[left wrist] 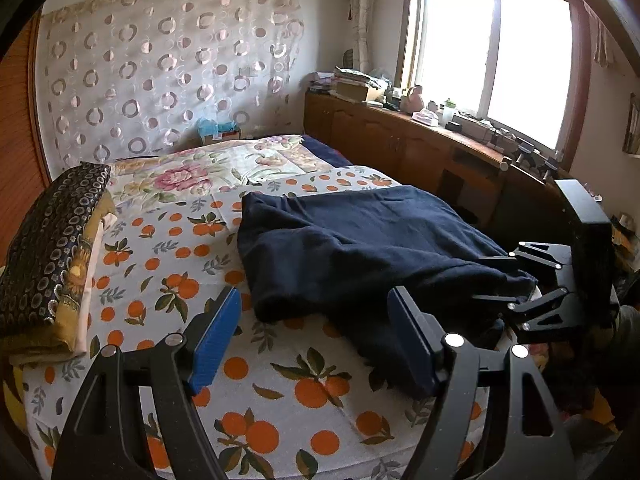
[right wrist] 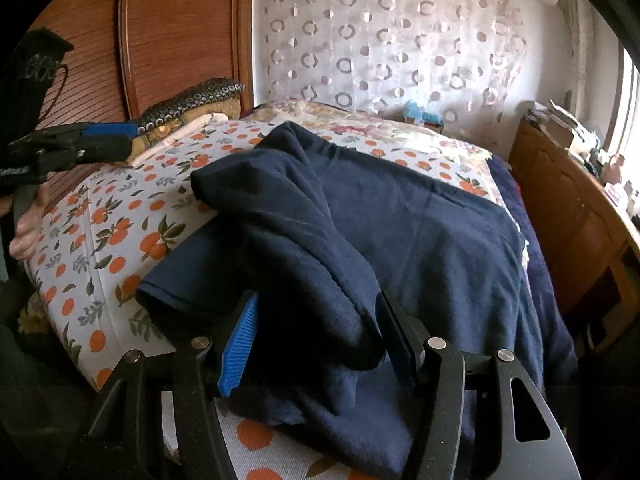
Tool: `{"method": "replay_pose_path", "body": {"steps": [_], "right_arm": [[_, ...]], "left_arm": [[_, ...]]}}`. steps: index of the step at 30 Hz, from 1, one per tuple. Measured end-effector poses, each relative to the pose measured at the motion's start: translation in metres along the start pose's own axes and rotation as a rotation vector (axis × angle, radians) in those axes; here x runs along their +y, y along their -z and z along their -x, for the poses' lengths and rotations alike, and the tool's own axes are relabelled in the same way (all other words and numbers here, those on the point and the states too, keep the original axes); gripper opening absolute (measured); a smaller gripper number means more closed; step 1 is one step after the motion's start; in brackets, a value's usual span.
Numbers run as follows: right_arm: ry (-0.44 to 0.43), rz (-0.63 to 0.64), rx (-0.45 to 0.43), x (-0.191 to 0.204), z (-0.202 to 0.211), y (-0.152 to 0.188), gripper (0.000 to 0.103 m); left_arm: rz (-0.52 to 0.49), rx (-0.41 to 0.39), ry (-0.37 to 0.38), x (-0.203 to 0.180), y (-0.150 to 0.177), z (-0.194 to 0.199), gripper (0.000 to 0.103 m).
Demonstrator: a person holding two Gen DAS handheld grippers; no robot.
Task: Fold small clothes
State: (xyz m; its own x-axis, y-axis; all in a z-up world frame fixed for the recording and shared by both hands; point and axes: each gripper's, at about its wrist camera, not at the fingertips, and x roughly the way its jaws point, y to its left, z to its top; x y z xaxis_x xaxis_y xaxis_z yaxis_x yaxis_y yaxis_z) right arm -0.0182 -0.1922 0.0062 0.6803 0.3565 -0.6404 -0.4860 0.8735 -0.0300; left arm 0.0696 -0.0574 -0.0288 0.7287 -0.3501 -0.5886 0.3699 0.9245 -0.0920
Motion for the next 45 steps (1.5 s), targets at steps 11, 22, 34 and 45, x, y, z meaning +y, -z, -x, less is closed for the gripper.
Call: {"method": "replay_pose_path", "body": {"steps": [11,22,34,45], "right_arm": [[-0.037,-0.055,-0.128,-0.003,0.032,-0.017,0.014],[0.038,-0.067,-0.244,-0.005,0.095,-0.023,0.012],[0.159,-0.196,-0.035,-0.048,0.071,0.043,0.012],[0.203,-0.177,-0.071,-0.042,0.085,0.031,0.048]], "left_arm": [[0.004,0.000,0.001,-0.001,0.003,0.000,0.076],[-0.001,-0.013,0.006,-0.008,0.008,0.003,0.076],[-0.012,-0.034,0.012,-0.019,0.000,0.010,0.076],[-0.022,-0.043,0.006,-0.024,-0.002,0.013,0.076]]}}
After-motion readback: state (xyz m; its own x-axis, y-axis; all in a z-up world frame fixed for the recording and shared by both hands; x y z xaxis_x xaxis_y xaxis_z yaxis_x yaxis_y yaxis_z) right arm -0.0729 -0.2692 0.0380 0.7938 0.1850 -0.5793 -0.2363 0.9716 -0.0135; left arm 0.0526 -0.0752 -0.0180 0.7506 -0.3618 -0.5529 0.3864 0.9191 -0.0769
